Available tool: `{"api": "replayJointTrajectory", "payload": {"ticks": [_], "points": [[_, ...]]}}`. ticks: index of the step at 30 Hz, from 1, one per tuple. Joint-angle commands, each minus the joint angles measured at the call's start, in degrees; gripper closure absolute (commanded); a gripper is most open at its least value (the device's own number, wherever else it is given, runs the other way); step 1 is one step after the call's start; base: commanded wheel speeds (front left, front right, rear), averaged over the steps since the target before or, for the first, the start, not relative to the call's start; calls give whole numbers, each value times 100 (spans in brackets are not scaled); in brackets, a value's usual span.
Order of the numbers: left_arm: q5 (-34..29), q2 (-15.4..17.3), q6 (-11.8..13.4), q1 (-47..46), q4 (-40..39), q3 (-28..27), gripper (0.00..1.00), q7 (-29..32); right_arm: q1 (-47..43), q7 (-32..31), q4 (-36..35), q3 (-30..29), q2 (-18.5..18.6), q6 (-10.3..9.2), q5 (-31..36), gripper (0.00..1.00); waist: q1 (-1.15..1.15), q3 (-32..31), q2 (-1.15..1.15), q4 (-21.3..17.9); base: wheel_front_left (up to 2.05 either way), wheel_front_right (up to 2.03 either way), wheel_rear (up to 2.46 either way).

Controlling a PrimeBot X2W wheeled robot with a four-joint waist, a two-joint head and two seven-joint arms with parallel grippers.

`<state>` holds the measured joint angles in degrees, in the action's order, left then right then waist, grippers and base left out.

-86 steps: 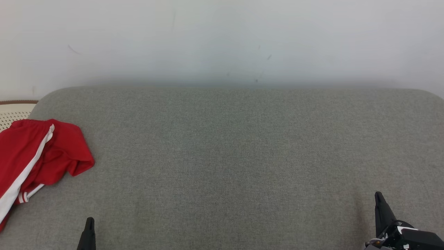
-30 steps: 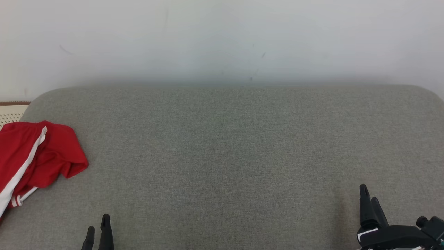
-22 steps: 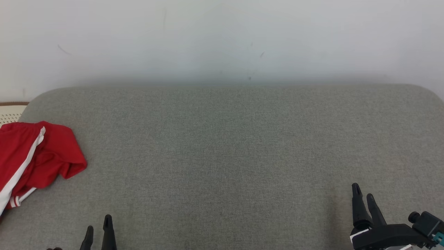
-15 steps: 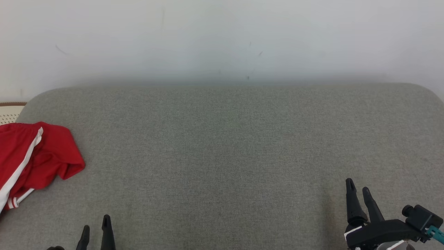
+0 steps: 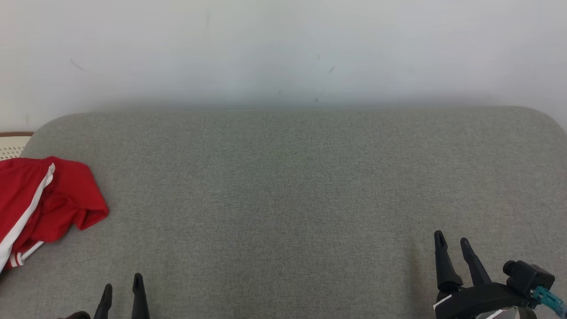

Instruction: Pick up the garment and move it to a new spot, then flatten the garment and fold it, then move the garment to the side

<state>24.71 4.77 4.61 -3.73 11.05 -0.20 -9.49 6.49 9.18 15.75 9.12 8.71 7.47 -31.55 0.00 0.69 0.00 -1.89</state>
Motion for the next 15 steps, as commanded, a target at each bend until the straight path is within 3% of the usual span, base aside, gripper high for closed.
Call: {"api": "replayJointTrajectory", "payload": {"ticks": [1,15], "points": [[-192,37,24,8,-40,-2,0,-59,45,63,-33,-20,37,3,188,0,0,0,0,-3,0,0,0],[-892,-8,107,66,-123,5,0,-227,4,236,46,-36,-20,3,872,0,0,5,0,-87,0,0,0]]}}
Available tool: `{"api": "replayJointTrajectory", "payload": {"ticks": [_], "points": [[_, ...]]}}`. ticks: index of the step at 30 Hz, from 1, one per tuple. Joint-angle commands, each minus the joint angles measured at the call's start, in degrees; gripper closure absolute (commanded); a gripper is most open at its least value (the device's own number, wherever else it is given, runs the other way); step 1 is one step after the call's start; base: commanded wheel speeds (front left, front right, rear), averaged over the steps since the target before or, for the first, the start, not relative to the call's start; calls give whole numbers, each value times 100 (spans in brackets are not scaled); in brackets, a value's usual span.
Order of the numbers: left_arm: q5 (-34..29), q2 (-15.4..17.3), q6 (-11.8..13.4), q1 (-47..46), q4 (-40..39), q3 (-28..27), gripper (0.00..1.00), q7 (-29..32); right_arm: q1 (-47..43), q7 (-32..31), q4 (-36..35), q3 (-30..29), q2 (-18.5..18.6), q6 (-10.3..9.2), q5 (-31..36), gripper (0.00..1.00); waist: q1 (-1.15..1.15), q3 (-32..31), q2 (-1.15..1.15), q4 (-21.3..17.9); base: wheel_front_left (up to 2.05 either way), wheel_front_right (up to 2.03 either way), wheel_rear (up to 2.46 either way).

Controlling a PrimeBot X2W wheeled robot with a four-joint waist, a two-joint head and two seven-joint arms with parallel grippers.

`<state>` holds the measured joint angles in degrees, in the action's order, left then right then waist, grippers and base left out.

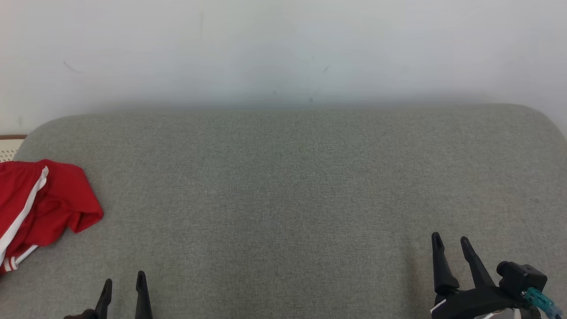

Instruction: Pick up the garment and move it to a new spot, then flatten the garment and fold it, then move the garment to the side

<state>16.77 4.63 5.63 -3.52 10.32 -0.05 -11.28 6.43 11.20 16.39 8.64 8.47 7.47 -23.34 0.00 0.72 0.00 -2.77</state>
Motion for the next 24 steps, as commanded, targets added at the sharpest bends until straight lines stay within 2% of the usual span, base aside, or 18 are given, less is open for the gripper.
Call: {"api": "replayJointTrajectory", "payload": {"ticks": [1,24], "points": [[-155,2,9,49,-58,-11,0,-64,14,50,-5,6,-6,3,100,0,0,5,0,-9,0,0,0],[-1185,-87,-48,119,44,-210,0,-315,45,318,117,69,-55,4,1160,0,0,42,0,-91,0,0,0]]}}
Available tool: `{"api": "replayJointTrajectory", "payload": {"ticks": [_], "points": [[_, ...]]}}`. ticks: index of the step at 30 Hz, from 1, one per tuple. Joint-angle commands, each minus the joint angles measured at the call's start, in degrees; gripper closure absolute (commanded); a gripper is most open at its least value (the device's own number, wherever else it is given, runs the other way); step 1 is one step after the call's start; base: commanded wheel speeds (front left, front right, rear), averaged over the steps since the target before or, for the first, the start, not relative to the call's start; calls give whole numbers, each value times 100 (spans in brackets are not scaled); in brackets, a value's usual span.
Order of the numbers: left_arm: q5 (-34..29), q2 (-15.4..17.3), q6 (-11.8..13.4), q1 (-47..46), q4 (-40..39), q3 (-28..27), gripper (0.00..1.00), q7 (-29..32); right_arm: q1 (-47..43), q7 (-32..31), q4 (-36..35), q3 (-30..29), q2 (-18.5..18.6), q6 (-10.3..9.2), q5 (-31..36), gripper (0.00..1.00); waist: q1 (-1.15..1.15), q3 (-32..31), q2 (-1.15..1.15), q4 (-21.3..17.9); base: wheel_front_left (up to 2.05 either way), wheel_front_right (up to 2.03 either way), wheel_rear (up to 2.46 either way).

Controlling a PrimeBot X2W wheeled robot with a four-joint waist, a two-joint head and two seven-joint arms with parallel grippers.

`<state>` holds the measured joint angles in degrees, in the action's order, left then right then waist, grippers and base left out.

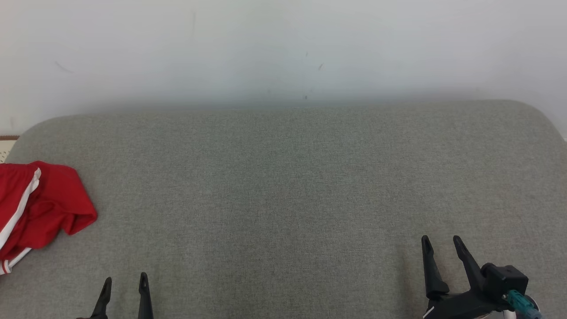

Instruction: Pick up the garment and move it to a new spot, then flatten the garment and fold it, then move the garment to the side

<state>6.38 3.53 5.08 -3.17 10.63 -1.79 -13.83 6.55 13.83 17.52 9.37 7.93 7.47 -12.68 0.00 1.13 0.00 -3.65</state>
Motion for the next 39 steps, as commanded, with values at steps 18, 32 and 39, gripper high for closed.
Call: {"api": "replayJointTrajectory", "payload": {"ticks": [18,32,39], "points": [[-464,-40,-39,61,143,-175,0,-144,6,147,-97,-74,-60,4,582,0,0,22,0,-27,0,0,0],[-363,-57,55,101,76,-270,0,-144,-87,147,-245,-36,-83,4,256,0,0,35,0,393,0,0,0],[-269,-60,221,238,24,-339,0,-144,35,138,-9,505,60,4,233,0,0,-15,0,955,0,0,0]]}}
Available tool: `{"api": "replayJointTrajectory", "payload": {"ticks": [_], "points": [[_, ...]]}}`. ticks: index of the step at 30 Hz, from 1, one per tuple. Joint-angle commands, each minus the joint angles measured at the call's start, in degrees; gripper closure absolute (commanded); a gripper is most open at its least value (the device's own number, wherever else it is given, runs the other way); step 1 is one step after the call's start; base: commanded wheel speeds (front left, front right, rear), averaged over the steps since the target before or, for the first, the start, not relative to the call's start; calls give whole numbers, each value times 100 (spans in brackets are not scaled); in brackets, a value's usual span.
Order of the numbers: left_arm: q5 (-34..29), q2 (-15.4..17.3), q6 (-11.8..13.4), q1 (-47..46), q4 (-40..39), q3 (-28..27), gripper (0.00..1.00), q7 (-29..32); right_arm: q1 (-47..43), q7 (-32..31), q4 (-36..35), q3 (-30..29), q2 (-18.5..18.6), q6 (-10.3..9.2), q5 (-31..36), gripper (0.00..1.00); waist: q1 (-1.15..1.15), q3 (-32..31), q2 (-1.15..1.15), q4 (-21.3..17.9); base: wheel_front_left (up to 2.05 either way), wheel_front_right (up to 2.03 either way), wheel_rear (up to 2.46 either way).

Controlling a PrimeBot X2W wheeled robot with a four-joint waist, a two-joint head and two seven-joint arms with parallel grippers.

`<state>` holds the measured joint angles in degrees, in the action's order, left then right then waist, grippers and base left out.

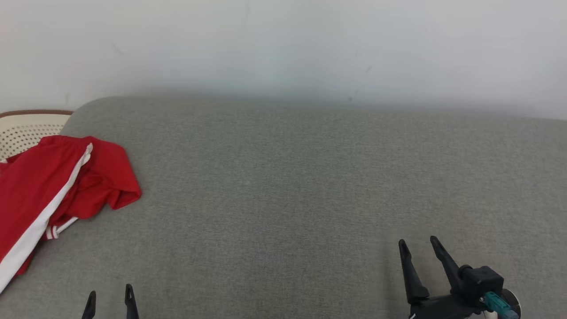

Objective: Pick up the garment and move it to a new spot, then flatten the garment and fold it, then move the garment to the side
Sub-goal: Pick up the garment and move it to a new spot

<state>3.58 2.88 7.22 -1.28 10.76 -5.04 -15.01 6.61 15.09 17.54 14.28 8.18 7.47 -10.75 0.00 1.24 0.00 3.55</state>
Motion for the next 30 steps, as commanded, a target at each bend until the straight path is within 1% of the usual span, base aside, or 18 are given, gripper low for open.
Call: {"api": "replayJointTrajectory", "payload": {"ticks": [1,9,16,20,26,28,30], "points": [[33,2,32,52,28,-25,0,-25,49,12,-21,99,43,4,49,0,0,-34,0,319,0,0,0],[115,1,65,233,87,-108,0,-25,93,12,15,397,10,4,-61,0,0,-83,0,1058,0,0,0],[210,1,99,444,81,-289,0,-25,72,11,108,642,-13,4,-107,0,0,-174,0,1503,0,0,0],[248,1,141,514,-100,-380,0,-25,110,12,137,734,-13,4,-115,0,0,-176,0,1594,0,0,0],[353,1,186,477,-154,-456,0,-25,227,11,87,777,52,4,-111,0,0,-27,0,1532,0,0,0],[561,2,109,335,-39,-492,0,-25,235,11,63,758,81,4,-142,0,0,65,0,1471,0,0,0],[536,0,31,140,50,-549,0,-25,253,11,32,712,150,4,-144,0,0,154,0,1405,0,0,0]]}}
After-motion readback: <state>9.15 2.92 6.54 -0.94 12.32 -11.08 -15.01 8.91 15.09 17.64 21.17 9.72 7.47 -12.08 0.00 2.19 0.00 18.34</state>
